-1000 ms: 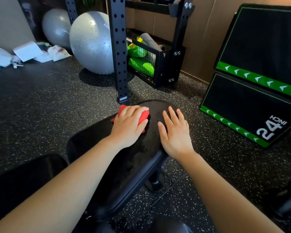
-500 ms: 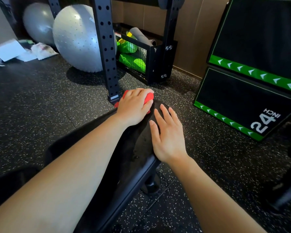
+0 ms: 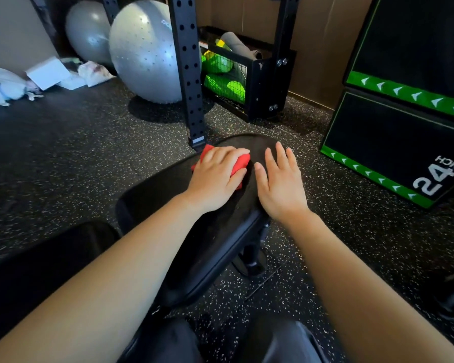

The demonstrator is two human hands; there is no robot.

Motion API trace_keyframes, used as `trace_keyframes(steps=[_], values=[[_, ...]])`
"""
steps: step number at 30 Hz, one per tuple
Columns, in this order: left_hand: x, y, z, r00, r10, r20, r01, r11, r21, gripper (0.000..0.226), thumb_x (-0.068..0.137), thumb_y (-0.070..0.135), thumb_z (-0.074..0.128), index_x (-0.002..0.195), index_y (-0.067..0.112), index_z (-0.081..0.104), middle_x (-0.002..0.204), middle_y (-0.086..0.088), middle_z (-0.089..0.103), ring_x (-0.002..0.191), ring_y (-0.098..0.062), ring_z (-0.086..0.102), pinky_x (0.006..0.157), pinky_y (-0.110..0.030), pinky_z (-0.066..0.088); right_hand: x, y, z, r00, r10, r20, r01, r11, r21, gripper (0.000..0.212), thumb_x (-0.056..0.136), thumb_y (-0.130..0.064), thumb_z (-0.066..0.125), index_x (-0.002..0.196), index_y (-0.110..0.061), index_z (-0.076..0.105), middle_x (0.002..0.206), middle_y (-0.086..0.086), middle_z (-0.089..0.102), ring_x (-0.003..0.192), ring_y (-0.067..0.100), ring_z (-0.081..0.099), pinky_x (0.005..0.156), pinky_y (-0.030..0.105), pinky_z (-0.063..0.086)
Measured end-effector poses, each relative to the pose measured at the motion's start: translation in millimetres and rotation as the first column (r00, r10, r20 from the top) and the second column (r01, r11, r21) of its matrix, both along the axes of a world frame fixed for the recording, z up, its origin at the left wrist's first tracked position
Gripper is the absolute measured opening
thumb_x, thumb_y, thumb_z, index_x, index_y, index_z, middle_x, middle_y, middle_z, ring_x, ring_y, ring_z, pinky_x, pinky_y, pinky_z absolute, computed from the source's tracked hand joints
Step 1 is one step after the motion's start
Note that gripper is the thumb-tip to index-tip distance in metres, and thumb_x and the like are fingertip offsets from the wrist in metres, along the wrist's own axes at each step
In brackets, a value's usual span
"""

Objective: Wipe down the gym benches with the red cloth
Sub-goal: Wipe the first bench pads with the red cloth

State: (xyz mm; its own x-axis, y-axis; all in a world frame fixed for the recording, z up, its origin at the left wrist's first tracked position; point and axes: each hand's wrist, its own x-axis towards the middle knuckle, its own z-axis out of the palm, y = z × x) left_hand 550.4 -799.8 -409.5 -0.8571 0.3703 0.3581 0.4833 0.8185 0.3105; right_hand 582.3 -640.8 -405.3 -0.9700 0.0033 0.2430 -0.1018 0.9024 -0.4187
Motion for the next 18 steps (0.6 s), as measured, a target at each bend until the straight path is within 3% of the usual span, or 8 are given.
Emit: trace_keyframes(steps=[9,14,18], values=[[-1.9,6.9,2.7,0.999,0.039,0.024,-0.039,0.999,-0.013,0.043,0.098,0.038,0.039,0.139,0.029,0.036,0.141,0.005,0.04,0.133,-0.019,0.029,0.11,-0.045,0.026,-1.1,-1.5,-3.1,0.999,-0.004,-0.048,0.002,0.999,-0.044,0.056,0.102,-0.038,0.026,0.149,-0.007,0.025,0.159,0.011,0.009,0.147,0.026,0.0,0.119,0.042,0.005],[-37.2,23.8,10.4,0.999,0.039,0.035,-0.039,0.999,-0.012,0.042,0.098,0.038,0.037,0.139,0.029,0.036,0.142,0.004,0.039,0.134,-0.02,0.028,0.11,-0.045,0.025,-5.9,-0.4,-7.0,0.997,-0.033,-0.064,0.025,0.992,-0.123,0.065,0.101,-0.04,0.028,0.15,-0.001,0.012,0.159,0.013,0.003,0.147,0.024,-0.002,0.118,0.034,0.0],[-61.6,37.7,16.4,0.997,0.043,0.065,-0.043,0.999,-0.009,0.042,0.098,0.038,0.037,0.14,0.031,0.034,0.143,0.005,0.037,0.133,-0.02,0.026,0.11,-0.042,0.025,-9.0,-1.0,-10.7,0.996,-0.039,-0.08,0.03,0.993,-0.111,0.077,0.094,-0.052,0.015,0.15,0.0,0.011,0.159,0.014,0.003,0.147,0.024,-0.002,0.118,0.032,-0.001]])
